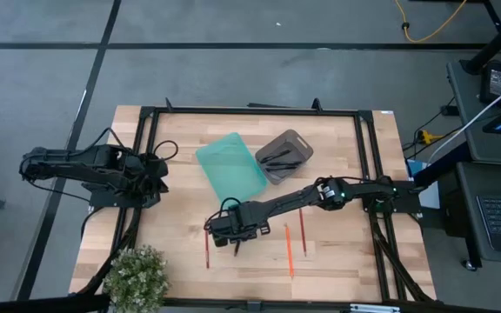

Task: Sort pens & pencils
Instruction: Put the black pen into the black bin

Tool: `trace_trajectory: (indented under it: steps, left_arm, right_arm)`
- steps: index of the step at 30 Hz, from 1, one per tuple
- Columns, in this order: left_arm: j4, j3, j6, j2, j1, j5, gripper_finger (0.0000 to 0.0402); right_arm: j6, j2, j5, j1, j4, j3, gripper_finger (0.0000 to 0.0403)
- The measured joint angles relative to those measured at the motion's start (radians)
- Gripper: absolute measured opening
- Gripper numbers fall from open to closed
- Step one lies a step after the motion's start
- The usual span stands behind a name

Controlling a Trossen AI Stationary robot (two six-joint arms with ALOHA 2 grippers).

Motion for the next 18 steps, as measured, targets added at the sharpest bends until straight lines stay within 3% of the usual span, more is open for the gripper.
trace_trajectory:
  steps: [10,18]
  left_arm:
    - [0.0,0.0,-0.005,0.0,0.0,0.0,0.0043]
    - [0.001,0.0,-0.028,0.0,0.0,0.035,0.0043]
  right_arm:
    - [-0.018,0.005,0.002,0.006,-0.047,0.001,0.0117]
    - [-0.121,0.006,0.008,0.007,-0.084,0.0,0.0043]
